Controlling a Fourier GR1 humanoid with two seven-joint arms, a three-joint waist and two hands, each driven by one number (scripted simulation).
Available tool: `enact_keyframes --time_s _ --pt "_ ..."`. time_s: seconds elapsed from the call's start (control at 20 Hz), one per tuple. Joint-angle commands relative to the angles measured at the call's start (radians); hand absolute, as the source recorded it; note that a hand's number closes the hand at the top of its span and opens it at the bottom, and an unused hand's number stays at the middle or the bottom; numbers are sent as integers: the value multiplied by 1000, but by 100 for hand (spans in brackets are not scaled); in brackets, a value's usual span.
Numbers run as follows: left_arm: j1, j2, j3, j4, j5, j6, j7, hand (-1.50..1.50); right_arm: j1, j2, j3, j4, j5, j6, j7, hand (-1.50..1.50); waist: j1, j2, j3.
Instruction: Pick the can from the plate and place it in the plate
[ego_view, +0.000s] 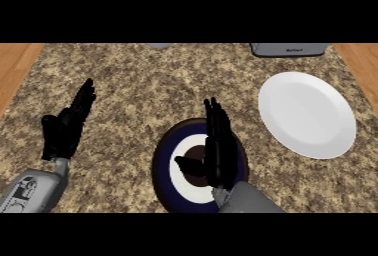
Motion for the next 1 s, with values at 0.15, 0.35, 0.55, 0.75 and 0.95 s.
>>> enact_keyframes --time_s 0.15,0.35,0.55,0.75,0.95 --pt "15 -15 1 16 -10 6 -13 0 -27 -9 0 -157 107 446 364 -150 -15 -3 -1" --pt "-3 3 16 6 -2 -18 -6 0 -45 9 -27 -277 35 672 519 -150 -5 2 1" --pt "-14 -16 6 14 -12 -12 7 0 -39 -14 -68 -363 -15 835 595 -150 4 7 3" --pt "-28 -37 2 -3 -35 11 19 0 -12 34 -82 -407 7 869 667 -150 17 11 4" --pt "-41 -38 12 33 -23 -33 11 0 -12 54 -135 -351 -14 884 624 -150 24 16 4"
